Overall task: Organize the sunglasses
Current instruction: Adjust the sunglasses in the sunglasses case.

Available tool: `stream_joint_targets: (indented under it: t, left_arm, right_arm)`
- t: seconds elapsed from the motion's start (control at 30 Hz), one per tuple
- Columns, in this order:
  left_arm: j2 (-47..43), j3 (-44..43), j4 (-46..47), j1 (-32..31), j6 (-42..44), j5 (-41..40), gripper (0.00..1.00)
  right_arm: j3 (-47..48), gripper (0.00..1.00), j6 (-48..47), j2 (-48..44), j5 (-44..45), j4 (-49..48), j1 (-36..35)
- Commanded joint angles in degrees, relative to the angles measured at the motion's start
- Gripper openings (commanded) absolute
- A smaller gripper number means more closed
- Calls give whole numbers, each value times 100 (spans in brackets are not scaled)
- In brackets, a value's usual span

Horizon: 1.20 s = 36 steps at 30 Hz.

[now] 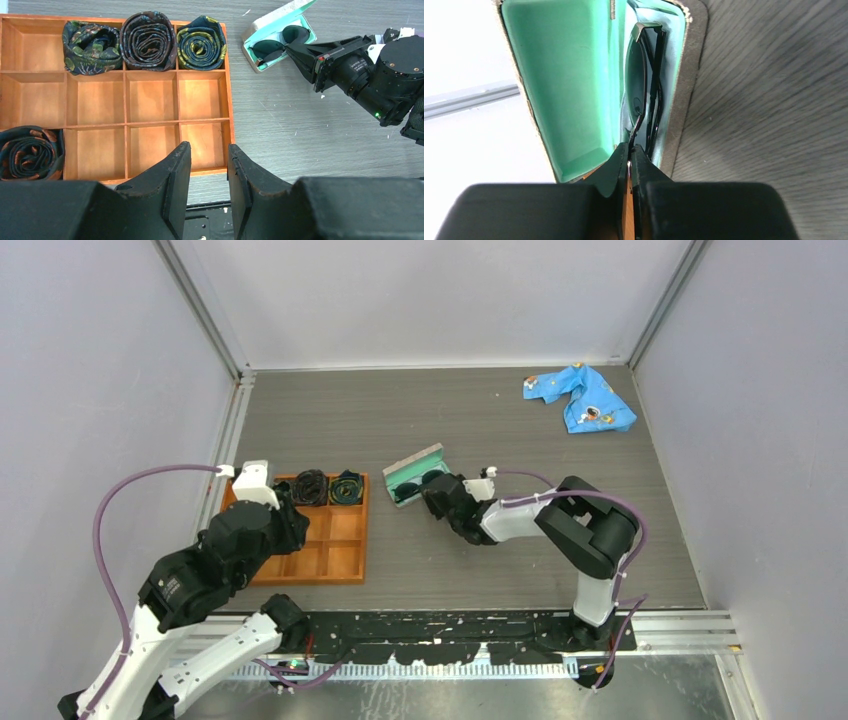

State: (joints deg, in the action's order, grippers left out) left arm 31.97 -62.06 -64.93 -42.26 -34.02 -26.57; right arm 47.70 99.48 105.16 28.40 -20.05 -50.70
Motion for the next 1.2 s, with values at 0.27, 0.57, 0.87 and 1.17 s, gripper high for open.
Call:
stream_joint_targets:
  t: [0.27, 0.57, 0.87, 1.17]
  left_arm:
    - [-8, -78, 162, 16, 40, -106, 35]
    - [47, -60, 222, 16, 69, -82, 35]
    - [56, -52, 225, 16, 76, -104, 35]
    - [77, -47, 237, 16, 88, -111, 35]
  right_arm:
    - [135, 0, -479, 22, 122, -483, 85]
    - [-20, 1, -634, 315, -165, -1266, 251]
    - [-207, 0, -1005, 543, -160, -2193, 272]
    - [-370, 1, -1361, 561, -279, -2536, 295]
